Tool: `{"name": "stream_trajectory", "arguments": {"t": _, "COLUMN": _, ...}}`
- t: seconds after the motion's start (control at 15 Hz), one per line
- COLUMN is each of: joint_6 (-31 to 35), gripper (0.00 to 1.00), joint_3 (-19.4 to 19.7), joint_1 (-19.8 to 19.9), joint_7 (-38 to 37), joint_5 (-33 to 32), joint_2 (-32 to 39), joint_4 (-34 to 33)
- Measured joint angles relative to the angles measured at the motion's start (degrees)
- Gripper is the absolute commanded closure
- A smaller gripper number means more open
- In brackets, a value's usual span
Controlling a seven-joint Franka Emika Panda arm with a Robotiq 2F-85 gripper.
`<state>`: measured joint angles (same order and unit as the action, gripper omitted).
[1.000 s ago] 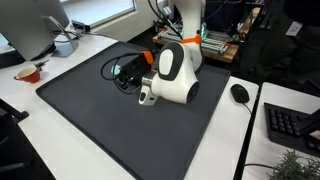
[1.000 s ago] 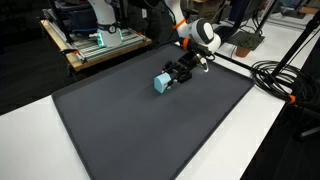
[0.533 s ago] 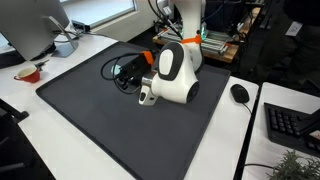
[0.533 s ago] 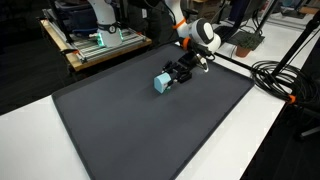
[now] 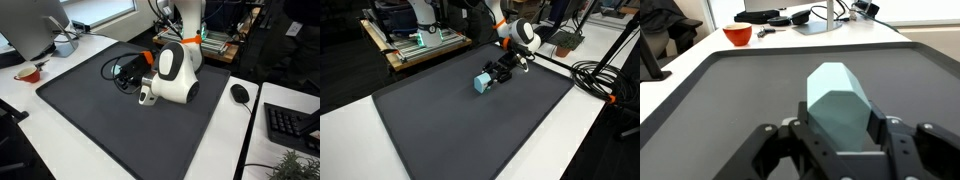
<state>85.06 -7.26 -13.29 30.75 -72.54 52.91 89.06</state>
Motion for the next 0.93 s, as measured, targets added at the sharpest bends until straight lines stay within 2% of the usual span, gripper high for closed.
{"name": "stream_trajectory", "arguments": {"t": 0.8, "joint_6": 0.41, "gripper": 0.69, "joint_3": 0.37, "joint_1": 0.44, "joint_7": 0.21, "joint_5": -0.06, "joint_2": 6.02, "joint_4": -3.96}}
{"name": "stream_trajectory", "arguments": {"t": 0.87, "joint_6": 0.51, "gripper": 0.19, "joint_3": 0.37, "joint_1": 0.51, "joint_7": 0.40, "joint_5": -0.06, "joint_2": 6.45, "joint_4": -4.30}}
{"name": "stream_trajectory", "arguments": {"t": 0.93, "joint_6": 0.68, "gripper": 0.17, "joint_3": 0.37, "joint_1": 0.58, "joint_7": 0.68, "joint_5": -0.06, "joint_2": 6.82, "joint_4": -4.56}}
